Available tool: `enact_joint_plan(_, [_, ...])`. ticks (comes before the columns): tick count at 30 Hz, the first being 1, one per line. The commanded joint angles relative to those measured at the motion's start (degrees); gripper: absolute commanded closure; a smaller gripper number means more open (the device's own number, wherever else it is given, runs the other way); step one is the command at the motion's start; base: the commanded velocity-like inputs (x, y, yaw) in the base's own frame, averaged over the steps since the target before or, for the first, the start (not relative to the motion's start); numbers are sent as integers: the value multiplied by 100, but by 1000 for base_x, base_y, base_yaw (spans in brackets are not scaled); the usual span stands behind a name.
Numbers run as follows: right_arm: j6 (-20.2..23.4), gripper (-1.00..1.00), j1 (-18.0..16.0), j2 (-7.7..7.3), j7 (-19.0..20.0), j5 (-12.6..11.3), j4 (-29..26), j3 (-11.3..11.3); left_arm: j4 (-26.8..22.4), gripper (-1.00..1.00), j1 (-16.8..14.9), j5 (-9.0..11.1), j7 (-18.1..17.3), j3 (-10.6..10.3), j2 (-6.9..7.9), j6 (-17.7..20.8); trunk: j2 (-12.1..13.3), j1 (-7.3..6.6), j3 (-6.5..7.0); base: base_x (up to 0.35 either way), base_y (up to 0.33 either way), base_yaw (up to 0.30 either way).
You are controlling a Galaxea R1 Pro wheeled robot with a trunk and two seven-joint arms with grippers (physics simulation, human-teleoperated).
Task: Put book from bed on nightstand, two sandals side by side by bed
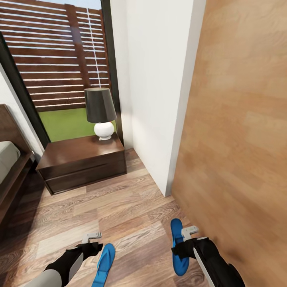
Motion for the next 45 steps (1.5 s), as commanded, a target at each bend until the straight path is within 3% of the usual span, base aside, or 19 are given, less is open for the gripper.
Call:
enact_joint_plan(1, [24, 100, -3, -4, 30, 43, -6, 10, -12, -100, 0, -34, -37, 48, -3, 37, -2, -1, -5, 32, 0, 0])
enact_joint_plan(28, [21, 100, -3, 4, 30, 42, 23, 26, -19, -100, 0, -32, -45, 37, -1, 52, -2, -1, -5, 4, 0, 0])
enact_joint_plan(37, [21, 100, -3, 4, 22, 42, 24, 123, -20, -100, 0, -31, -42, 37, 1, 54, -2, -1, -5, 0, 0, 0])
enact_joint_plan(41, [21, 100, -3, 4, 21, 42, 24, 135, -16, -100, 0, -31, -43, 37, 4, 54, 3, -11, 84, 0, 0, 0])
enact_joint_plan(45, [21, 100, -3, 4, 21, 41, 24, 141, -14, -100, 0, -31, -40, 37, 5, 54, 3, -11, 84, 0, 0, 0])
